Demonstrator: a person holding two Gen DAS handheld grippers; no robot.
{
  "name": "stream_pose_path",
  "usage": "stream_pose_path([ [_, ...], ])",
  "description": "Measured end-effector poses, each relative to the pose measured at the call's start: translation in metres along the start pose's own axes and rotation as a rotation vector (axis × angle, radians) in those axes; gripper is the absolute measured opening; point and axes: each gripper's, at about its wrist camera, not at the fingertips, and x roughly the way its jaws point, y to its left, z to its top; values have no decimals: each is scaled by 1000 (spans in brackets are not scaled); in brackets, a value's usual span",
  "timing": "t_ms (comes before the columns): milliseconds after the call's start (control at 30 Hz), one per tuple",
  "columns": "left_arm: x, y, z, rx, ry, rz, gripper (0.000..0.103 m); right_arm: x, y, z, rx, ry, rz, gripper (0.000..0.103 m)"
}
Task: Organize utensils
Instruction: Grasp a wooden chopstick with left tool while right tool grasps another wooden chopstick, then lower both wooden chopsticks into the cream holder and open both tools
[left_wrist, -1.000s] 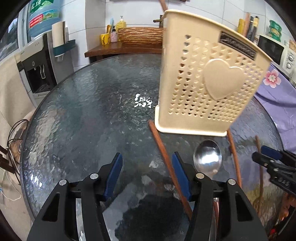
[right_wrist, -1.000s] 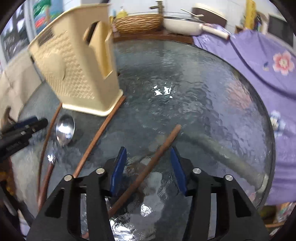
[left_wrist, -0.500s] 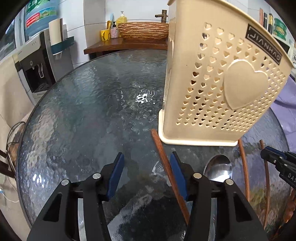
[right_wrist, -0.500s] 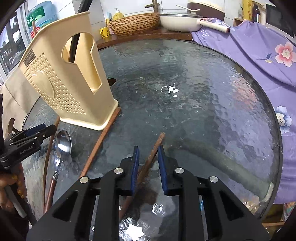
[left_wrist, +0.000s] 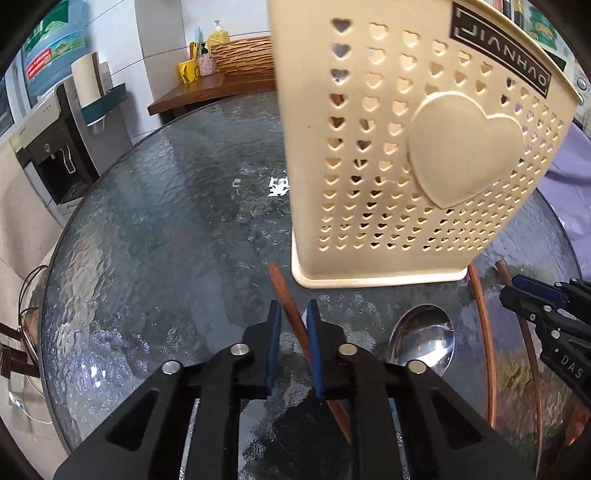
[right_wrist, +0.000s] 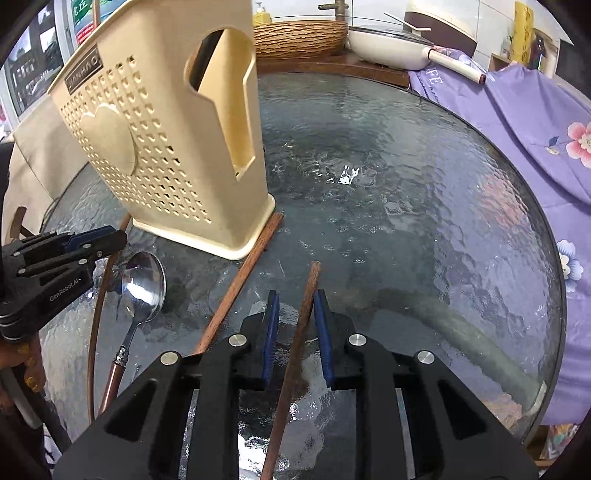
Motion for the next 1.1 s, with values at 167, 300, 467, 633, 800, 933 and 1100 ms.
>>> stream_pose_path([
  [167,0,-8,-3,7,-13,5,11,-2,5,-5,-12,-8,-5,9],
  [300,-3,-7,-7,5,-15,8,8,-1,1,-2,-23,-5,-2,9],
  [467,-5,-3,-10,5,-14,-3,8,1,1,1,-24,-13,20,8],
  [633,-5,0,-8,-13,-16,-22,7,-2,2,2,-18,-27,44,7],
  [800,-14,11,-7,-39,-43,-49,7,-22,-10,6,3,-91,91,7],
  [933,-37,12,-6,-56,-96,-76,7,-46,-15,8,15,-155,138,7],
  [1100,-73,14,1,-81,-173,-119,7,-81,-25,14,65,-235,235,7],
])
